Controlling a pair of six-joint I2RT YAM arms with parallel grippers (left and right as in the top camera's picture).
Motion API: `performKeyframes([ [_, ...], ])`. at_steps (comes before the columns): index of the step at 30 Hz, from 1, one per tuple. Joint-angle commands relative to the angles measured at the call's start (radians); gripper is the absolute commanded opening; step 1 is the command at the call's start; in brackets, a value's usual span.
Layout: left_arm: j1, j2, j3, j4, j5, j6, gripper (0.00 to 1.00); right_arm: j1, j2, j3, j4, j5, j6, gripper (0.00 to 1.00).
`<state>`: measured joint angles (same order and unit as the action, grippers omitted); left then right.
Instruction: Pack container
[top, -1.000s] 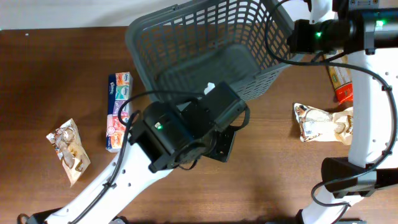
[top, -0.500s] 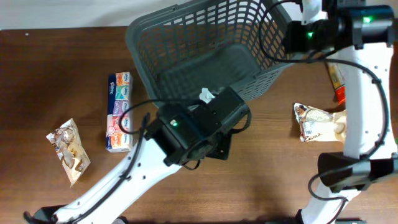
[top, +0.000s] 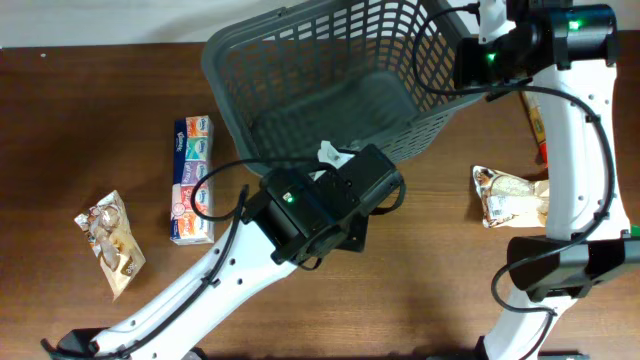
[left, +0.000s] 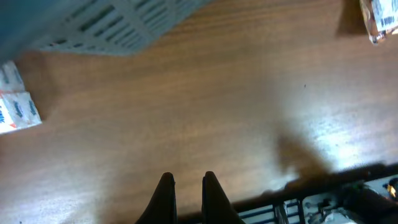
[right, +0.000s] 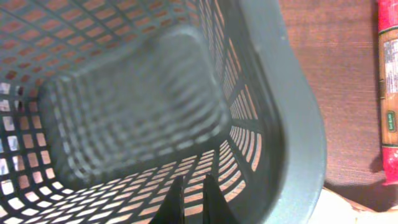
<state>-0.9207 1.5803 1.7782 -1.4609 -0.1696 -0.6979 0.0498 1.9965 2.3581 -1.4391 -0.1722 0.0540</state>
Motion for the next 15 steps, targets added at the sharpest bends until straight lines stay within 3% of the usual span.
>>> performKeyframes([
  [1,0.019,-0.002,-0.008,0.018,-0.045,-0.009,0.02,0.011,0.010,0.008,-0.008,0.031,-0.006,0.04],
  [15,0.064,0.026,-0.009,0.019,-0.085,-0.008,0.02,0.011,0.018,0.008,-0.015,0.039,-0.006,0.04],
])
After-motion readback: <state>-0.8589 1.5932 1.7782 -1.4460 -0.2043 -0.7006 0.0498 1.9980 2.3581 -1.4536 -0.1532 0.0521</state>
